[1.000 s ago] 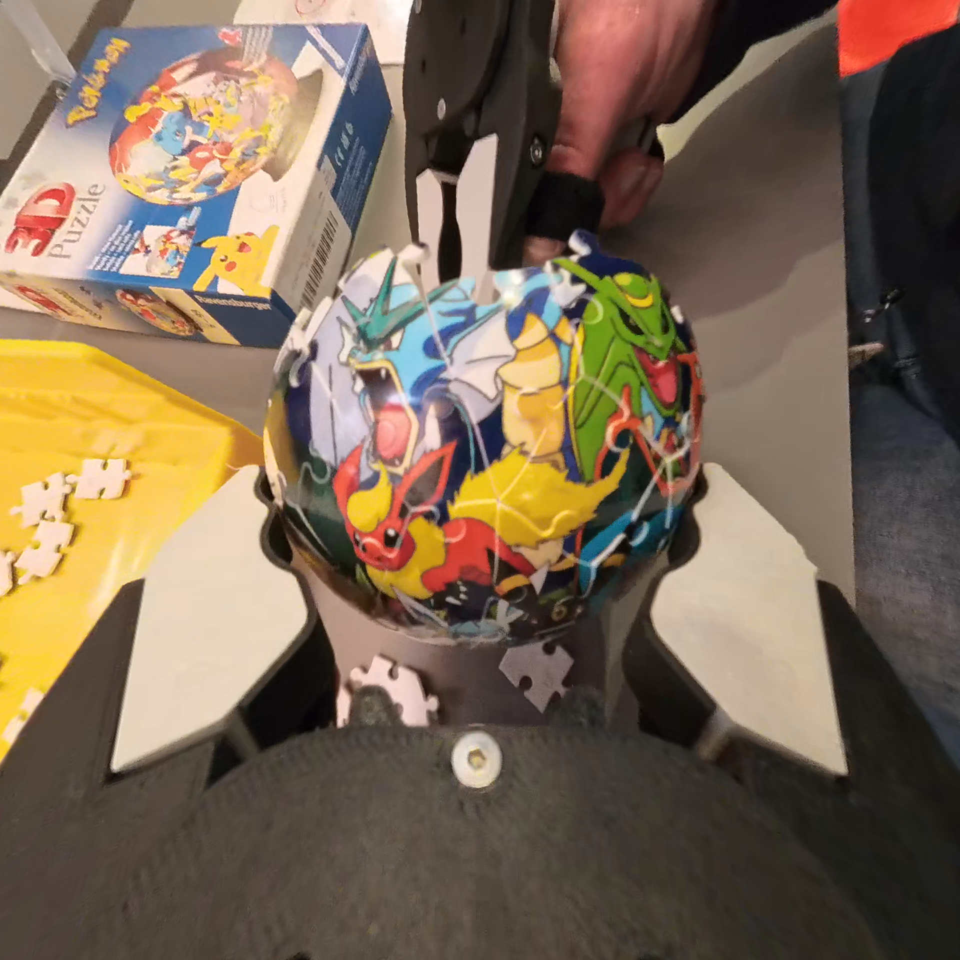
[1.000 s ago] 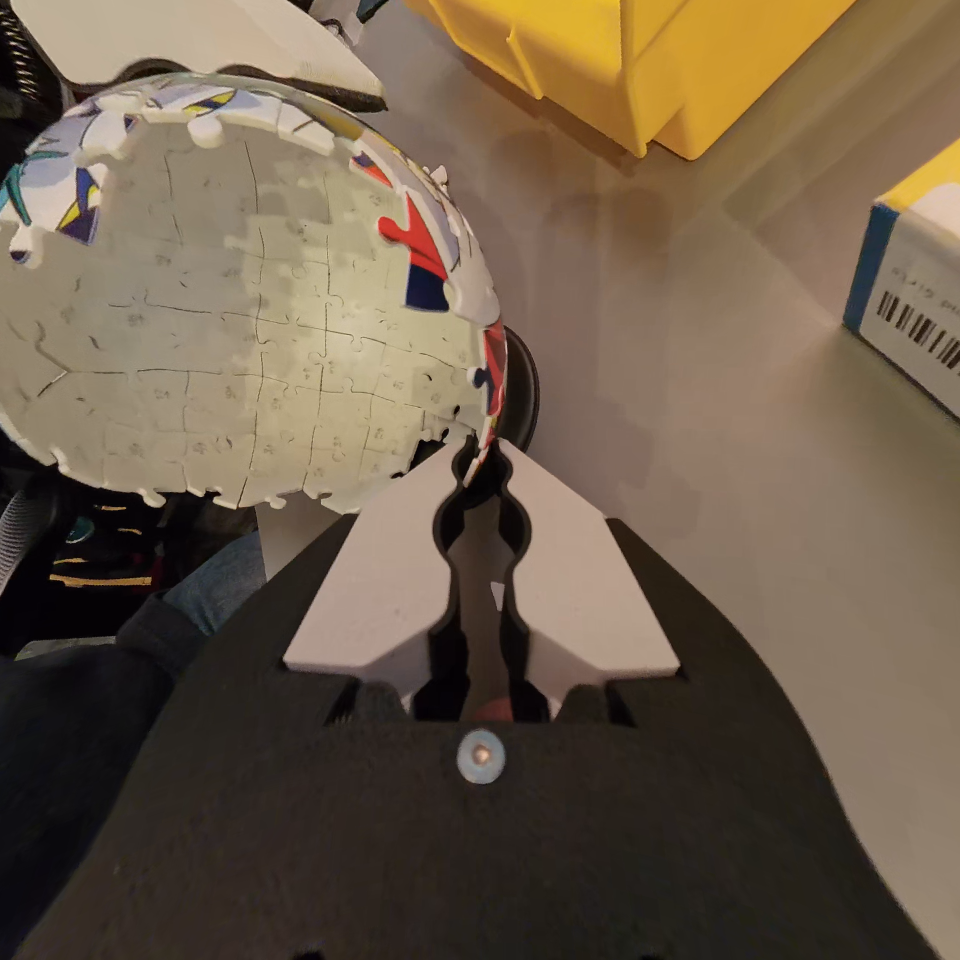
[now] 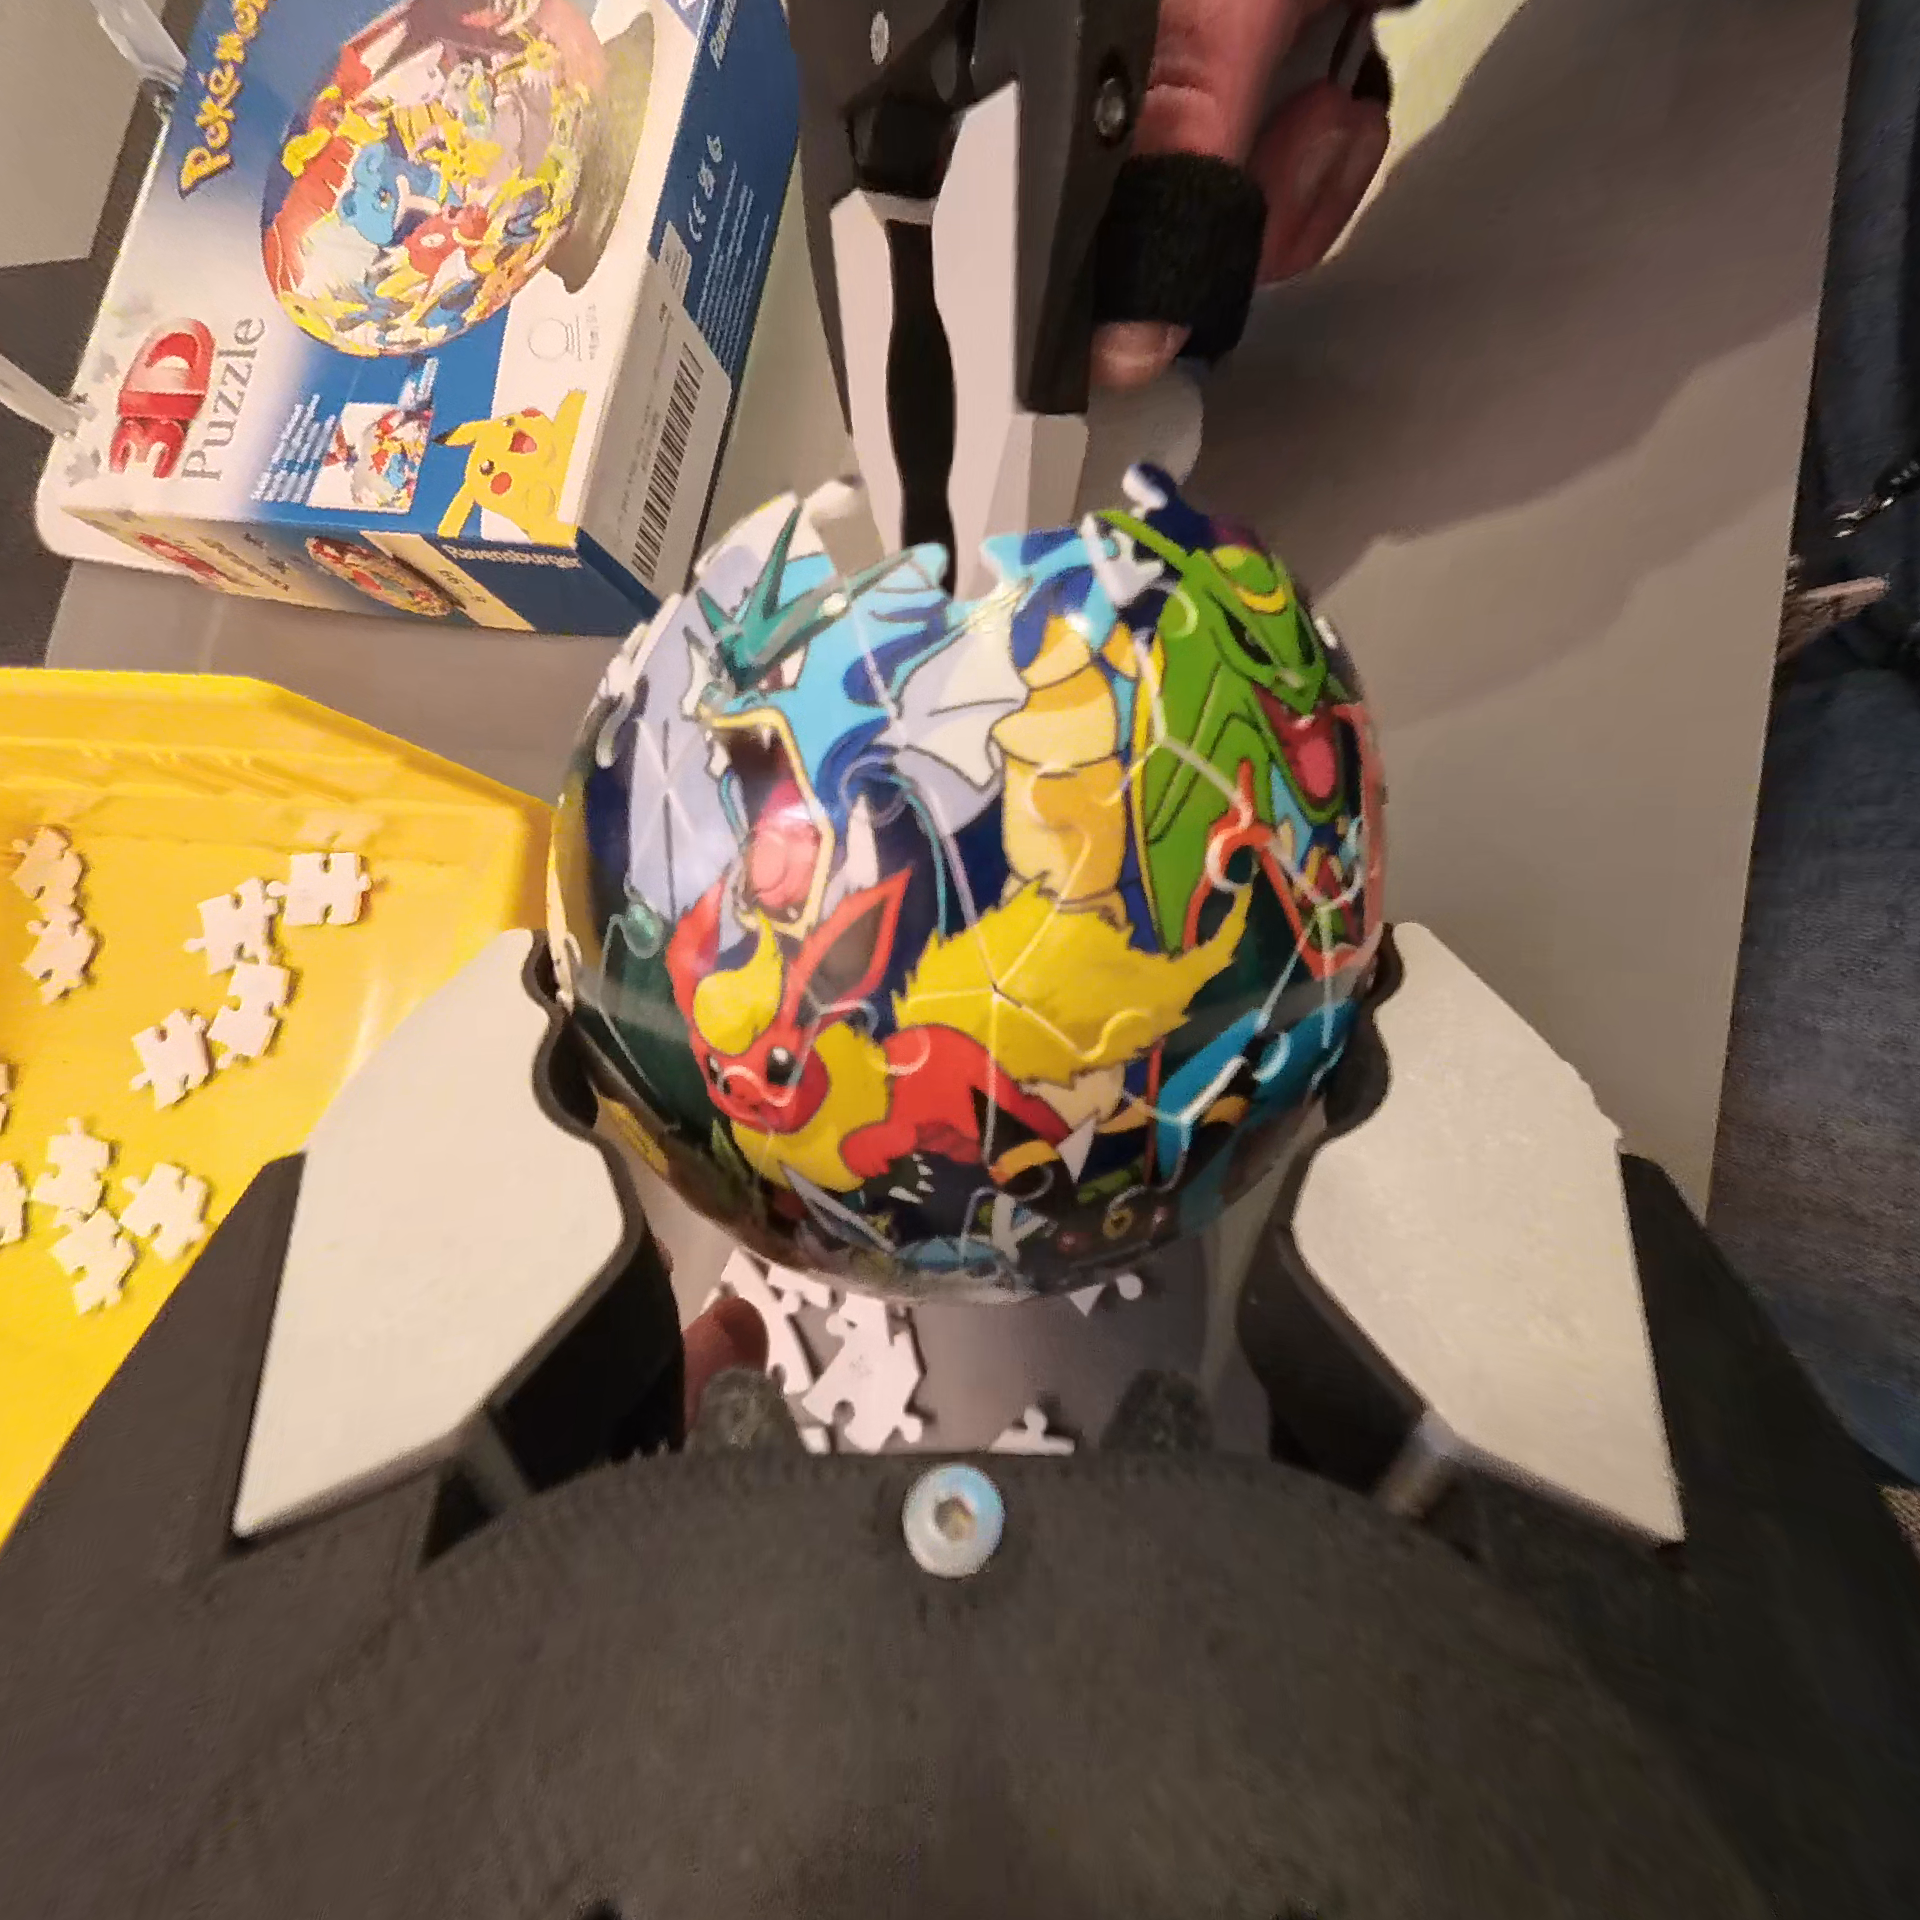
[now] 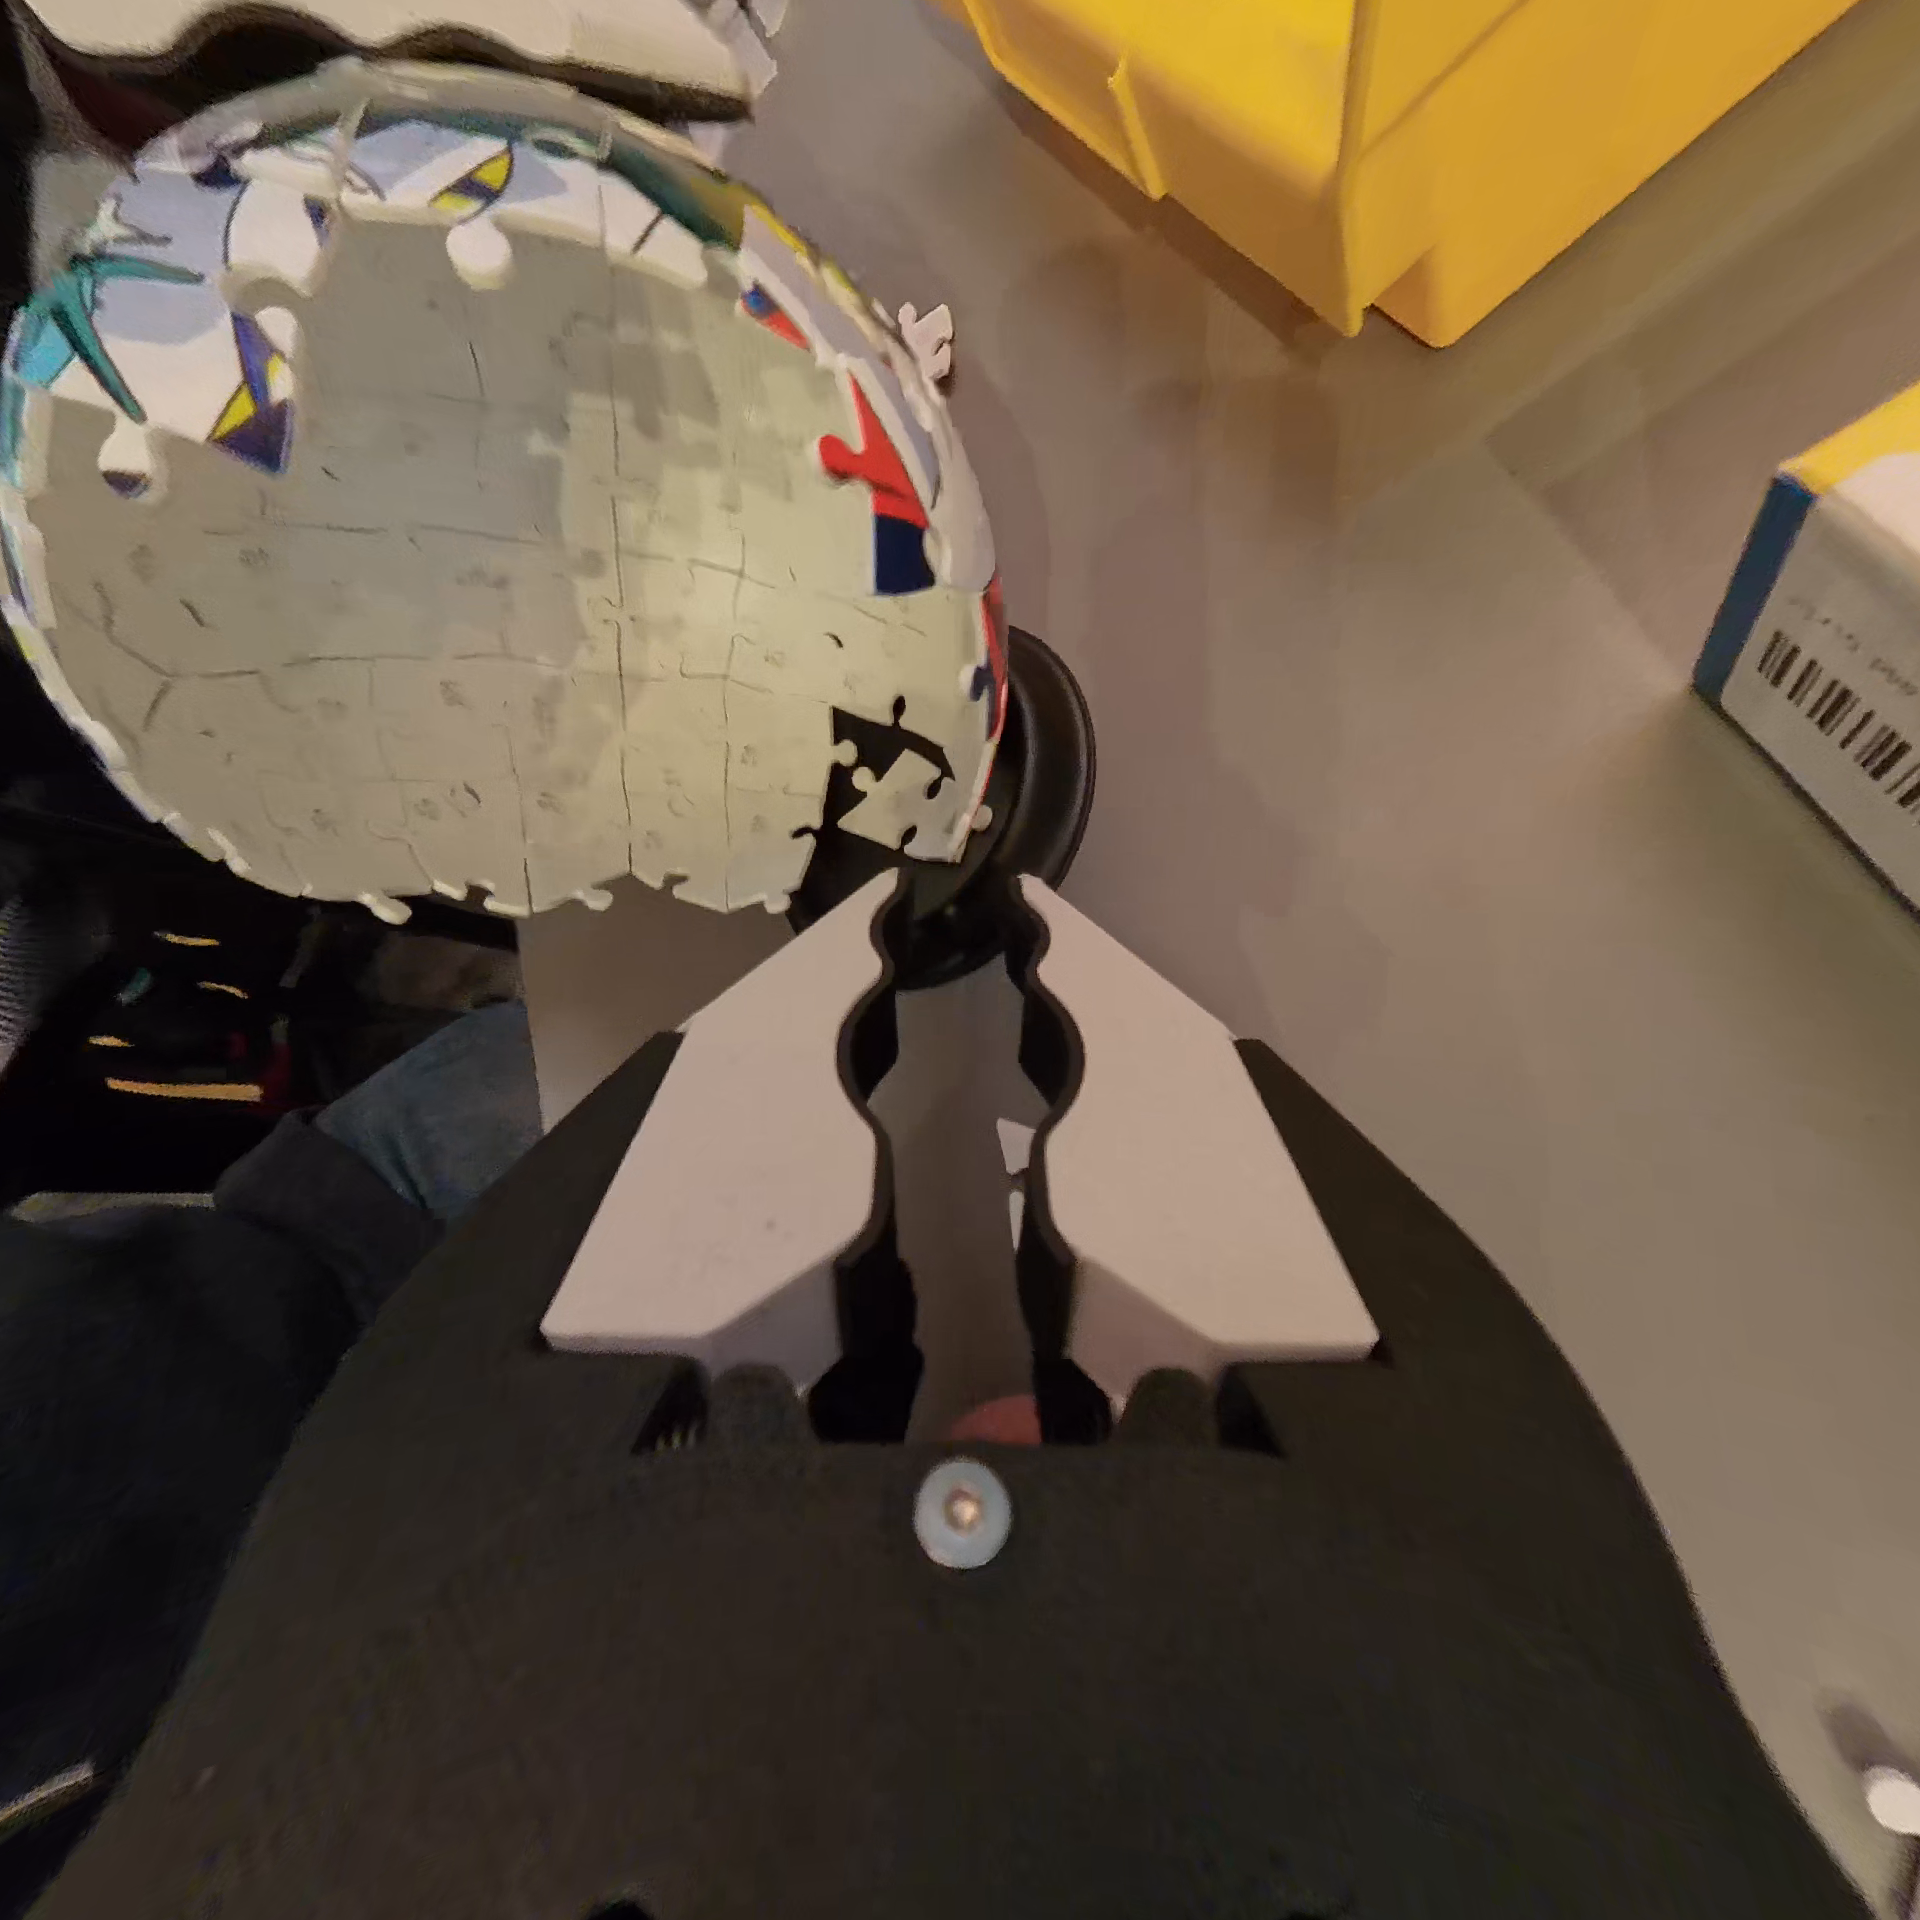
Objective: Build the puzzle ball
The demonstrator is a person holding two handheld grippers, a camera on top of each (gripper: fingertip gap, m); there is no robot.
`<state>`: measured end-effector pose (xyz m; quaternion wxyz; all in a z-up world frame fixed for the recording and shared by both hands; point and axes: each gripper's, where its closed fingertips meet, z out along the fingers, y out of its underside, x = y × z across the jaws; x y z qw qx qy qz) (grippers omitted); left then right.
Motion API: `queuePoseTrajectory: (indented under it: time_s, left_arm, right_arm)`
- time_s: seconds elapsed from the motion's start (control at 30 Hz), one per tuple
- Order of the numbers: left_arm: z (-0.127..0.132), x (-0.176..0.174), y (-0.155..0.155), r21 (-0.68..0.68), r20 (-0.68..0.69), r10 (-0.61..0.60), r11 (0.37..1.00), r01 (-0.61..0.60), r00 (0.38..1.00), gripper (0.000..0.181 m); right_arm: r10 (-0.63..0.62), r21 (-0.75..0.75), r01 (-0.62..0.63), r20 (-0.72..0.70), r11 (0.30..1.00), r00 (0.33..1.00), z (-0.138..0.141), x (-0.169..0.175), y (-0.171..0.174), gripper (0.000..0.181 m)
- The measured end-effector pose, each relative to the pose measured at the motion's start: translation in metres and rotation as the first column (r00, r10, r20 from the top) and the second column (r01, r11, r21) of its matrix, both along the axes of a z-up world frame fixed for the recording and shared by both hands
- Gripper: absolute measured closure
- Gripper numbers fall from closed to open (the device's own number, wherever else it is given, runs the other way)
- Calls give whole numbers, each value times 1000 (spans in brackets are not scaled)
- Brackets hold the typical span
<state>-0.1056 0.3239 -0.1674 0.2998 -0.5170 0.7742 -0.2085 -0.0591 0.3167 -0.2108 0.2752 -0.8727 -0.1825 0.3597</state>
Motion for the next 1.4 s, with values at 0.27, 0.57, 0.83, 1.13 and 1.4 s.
queuePoseTrajectory:
  time_s: [0.27,0.57,0.83,1.13,1.4]
  left_arm:
    - [2,-8,5,69,-79,55,996,-49,995,44]
    - [3,-14,8,77,-135,149,987,-140,980,44]
    - [1,-14,2,65,-198,182,983,-172,963,44]
    - [0,-14,3,70,-244,220,975,-209,944,44]
    - [0,-15,2,73,-256,220,975,-208,941,44]
  right_arm:
    - [100,99,-113,131,989,986,3,-9,-9,167]
    - [238,235,-290,226,928,945,2,-23,-8,167]
    - [291,277,-356,248,893,924,-1,-33,-2,166]
    - [261,233,-330,283,915,923,-12,-33,-1,163]
    - [291,253,-337,204,907,935,-6,-47,-4,163]
